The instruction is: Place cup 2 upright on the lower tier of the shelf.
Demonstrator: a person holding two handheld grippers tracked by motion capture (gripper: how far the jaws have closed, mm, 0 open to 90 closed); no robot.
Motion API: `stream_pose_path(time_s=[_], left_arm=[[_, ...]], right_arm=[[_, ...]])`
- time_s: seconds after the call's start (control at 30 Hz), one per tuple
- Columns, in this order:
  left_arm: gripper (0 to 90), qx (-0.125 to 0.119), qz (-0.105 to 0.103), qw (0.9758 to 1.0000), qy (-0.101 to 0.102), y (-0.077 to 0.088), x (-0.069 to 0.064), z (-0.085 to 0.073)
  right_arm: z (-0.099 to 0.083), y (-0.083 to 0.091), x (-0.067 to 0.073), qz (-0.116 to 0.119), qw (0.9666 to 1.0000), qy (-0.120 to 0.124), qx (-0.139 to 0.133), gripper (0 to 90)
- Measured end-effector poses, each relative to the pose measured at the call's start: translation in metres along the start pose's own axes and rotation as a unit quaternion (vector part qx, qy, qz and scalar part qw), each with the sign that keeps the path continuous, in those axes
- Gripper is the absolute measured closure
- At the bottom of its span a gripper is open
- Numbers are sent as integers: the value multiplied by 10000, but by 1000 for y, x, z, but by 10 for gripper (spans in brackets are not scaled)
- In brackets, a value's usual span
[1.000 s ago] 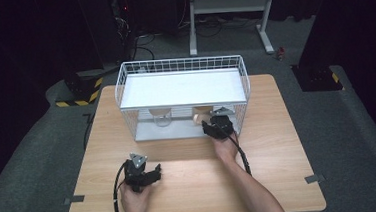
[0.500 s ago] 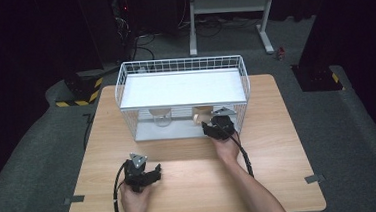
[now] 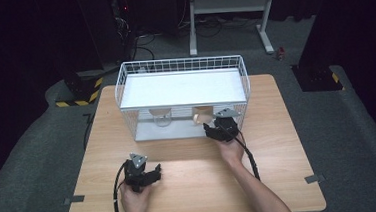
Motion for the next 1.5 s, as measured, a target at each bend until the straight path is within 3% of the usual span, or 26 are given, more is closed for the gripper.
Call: stream_pose_path(time_s=[1.07, 1.5], left_arm=[[215, 0, 8, 10000, 2, 0, 0, 0], [215, 2, 9, 10000, 0, 0, 0, 0]], right_arm=[[0, 56, 0, 622, 9975, -141, -297, 354], [-7, 71, -8, 644, 9970, -166, -398, 358]])
Point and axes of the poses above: each handheld gripper's, and its own axes: y roughly backward along the jaws, z roughly out of its top, x roughly to its left, the point moved 10 cm from there along -y, roughly forward along the jaws, and after that the axes turned 15 degrees about -x, right-handed, at the moved point
